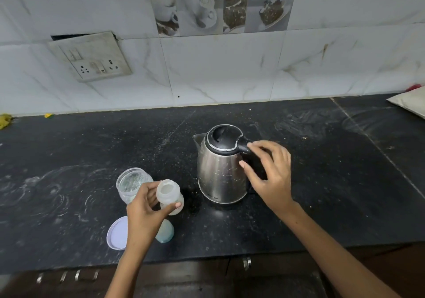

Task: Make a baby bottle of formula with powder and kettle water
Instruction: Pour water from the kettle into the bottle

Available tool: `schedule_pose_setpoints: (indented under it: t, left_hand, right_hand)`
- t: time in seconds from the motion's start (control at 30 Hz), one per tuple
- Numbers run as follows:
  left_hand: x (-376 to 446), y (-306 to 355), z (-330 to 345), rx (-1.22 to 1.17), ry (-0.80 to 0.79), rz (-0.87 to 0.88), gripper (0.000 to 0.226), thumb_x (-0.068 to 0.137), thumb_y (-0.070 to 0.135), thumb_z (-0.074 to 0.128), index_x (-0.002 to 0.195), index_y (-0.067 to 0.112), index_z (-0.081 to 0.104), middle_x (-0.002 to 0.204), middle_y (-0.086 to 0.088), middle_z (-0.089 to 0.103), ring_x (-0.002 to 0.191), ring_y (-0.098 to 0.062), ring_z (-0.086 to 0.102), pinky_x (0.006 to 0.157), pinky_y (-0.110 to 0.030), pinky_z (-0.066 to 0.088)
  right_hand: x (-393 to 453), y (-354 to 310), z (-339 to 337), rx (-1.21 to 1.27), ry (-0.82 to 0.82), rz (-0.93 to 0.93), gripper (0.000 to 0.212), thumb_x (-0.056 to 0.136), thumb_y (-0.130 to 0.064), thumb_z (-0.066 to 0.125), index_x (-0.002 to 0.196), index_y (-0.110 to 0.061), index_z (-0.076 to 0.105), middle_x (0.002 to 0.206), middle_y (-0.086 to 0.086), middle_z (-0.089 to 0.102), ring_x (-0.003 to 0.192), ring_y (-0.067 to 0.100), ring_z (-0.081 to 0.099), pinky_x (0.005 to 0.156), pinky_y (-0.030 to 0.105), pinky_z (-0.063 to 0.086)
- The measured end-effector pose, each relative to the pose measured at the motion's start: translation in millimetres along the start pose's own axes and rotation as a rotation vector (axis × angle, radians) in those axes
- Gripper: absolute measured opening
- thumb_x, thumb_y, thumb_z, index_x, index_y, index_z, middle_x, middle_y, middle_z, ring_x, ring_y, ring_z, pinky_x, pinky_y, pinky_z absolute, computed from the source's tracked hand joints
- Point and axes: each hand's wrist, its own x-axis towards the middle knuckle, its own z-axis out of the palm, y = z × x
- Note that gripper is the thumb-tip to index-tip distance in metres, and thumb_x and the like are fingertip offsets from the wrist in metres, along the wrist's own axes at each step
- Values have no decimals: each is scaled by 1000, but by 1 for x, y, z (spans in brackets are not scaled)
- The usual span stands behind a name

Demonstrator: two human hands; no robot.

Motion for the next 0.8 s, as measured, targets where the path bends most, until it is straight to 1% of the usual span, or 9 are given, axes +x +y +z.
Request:
schedule_pose_setpoints:
  t: [0.07,0.17,0.23,0.3,0.4,0.57,0.7,0.73,0.8]
  left_hand:
    - [-5,1,-12,-2,10,6,60,52,-2,90,103,15,61,100,8,72,93,3,68,81,-11,53]
    - [-11,0,-33,-10,29,10,60,52,0,91,100,20,62,98,9,73,91,1,69,78,-10,53]
    - [-14,-1,-48,-3,35,13,60,52,2,91,99,23,62,94,12,74,91,2,69,77,-9,52]
    - [-17,-5,-62,0,27,15,60,53,3,92,101,24,62,97,18,73,92,3,68,78,-8,51]
    - [-21,-12,-79,6,12,19,59,54,5,92,103,19,63,98,14,73,95,1,68,82,-8,50]
    - [-26,-31,-89,-11,-33,16,59,54,6,92,103,17,63,97,11,73,95,0,68,84,-11,51]
    - [-30,-50,-74,-36,-92,3,58,54,0,91,102,13,62,96,8,74,93,-2,69,84,-12,51]
    - [-29,-55,-69,-40,-117,0,57,54,-1,90,102,12,62,96,8,73,93,-2,69,83,-12,51]
    - [-26,-62,-56,-58,-176,-18,58,56,-1,90,104,11,60,98,7,73,95,-6,70,84,-18,53]
  right_hand:
    - [-11,-28,8,45,-23,-83,19,85,-17,74,103,-12,70,105,3,67,102,17,59,96,29,36]
    - [-42,-72,32,191,-278,-94,16,87,-19,72,102,-13,70,102,0,65,99,14,58,88,27,41]
    - [-64,-95,51,246,-534,-3,28,87,-28,72,110,-13,69,110,2,63,103,16,58,90,29,45]
    - [-83,-112,70,252,-779,128,48,86,-39,70,126,-14,61,125,2,57,116,16,53,98,31,45]
    - [-103,-134,94,267,-972,258,70,81,-44,72,140,-19,44,142,-2,46,129,14,44,105,29,39]
    - [-116,-146,113,262,-963,310,59,80,-24,76,133,-19,50,131,1,56,119,20,56,96,36,48]
    - [-107,-126,101,293,-741,519,55,75,-12,81,125,-12,56,124,5,61,113,24,60,98,34,47]
    - [-100,-123,96,339,-664,588,54,75,-11,82,123,-14,57,122,3,62,110,22,62,96,32,49]
    - [-85,-122,86,463,-563,704,51,76,-13,82,118,-28,56,117,-2,63,104,15,64,84,26,55]
